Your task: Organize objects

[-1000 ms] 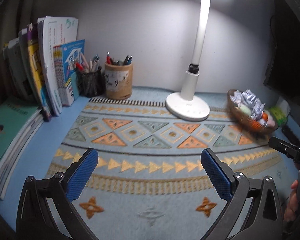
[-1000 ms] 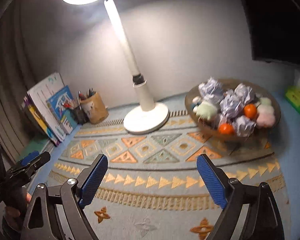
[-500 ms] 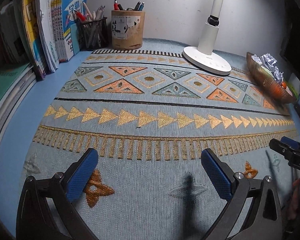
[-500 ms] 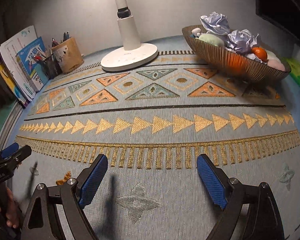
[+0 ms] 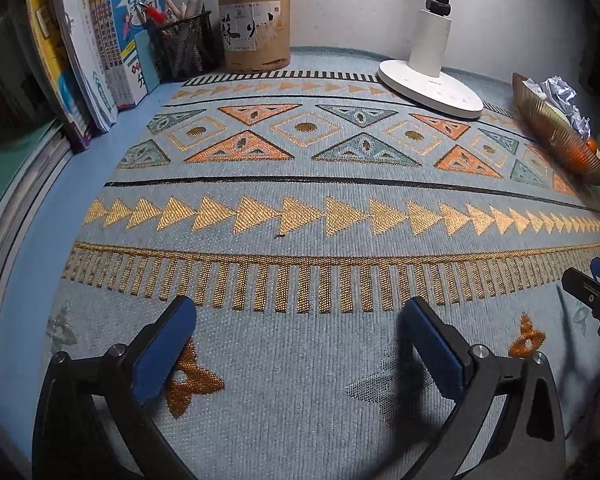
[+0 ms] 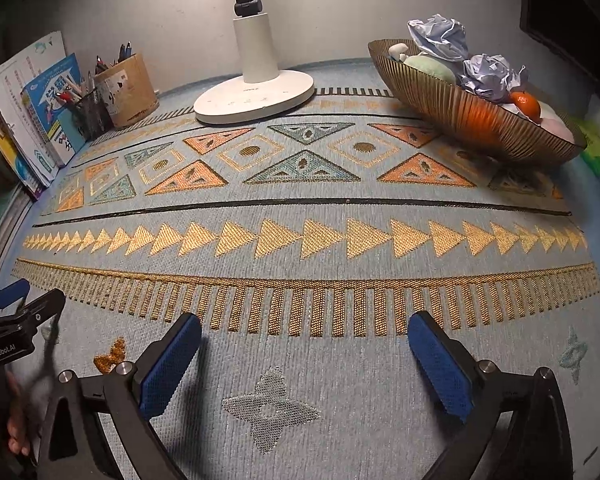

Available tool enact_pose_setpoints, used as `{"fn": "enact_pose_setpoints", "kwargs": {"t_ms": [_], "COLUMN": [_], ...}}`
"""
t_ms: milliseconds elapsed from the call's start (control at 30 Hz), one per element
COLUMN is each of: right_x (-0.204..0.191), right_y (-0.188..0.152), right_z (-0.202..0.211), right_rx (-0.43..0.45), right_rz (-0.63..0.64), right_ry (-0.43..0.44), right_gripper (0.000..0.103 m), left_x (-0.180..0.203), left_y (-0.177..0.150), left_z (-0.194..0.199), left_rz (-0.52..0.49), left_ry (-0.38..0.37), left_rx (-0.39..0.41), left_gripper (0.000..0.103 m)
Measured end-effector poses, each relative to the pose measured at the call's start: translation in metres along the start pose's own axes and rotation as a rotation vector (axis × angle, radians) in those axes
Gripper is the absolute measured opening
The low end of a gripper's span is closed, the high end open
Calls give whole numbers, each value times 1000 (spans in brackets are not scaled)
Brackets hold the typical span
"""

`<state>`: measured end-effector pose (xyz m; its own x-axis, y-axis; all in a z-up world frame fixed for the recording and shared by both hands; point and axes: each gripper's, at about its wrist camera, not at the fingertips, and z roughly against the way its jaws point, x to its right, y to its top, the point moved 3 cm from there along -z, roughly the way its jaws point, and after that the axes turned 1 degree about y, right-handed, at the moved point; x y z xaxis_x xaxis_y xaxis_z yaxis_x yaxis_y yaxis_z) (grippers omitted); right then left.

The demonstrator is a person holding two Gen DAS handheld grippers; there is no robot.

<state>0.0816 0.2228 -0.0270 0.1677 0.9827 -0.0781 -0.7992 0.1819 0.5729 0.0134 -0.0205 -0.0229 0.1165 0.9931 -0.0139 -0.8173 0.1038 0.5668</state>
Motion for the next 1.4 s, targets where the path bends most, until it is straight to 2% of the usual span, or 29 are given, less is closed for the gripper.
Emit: {"fn": "enact_pose_setpoints", "kwargs": {"t_ms": [233, 567, 767, 1033, 1233, 1400], "right_x": [-7, -6, -7, -6, -6, -7], "right_y": [0, 0, -1, 11, 12, 13], "right_z": [-4, -3, -3, -12, -14, -14], "right_rx": [-21, -20, -21, -32, 15, 16], "right_rz": [39, 35, 36, 42, 76, 74], "right_ry": [-53, -51, -52, -59, -39, -43], "right_gripper": [103, 103, 103, 103, 103, 103], "left_x": [0, -1, 0, -1, -2, -2], "left_y": [1, 8, 13, 19, 19, 18], "left_z": [-1, -6, -10, -13, -13, -13], "left_rz": [-2, 16, 41, 44, 45, 44], "left_ry": [-1, 13, 24, 31, 29, 29], "left_rx": [0, -6, 19, 21, 22, 22], "left_gripper": [103, 103, 103, 103, 103, 103]}}
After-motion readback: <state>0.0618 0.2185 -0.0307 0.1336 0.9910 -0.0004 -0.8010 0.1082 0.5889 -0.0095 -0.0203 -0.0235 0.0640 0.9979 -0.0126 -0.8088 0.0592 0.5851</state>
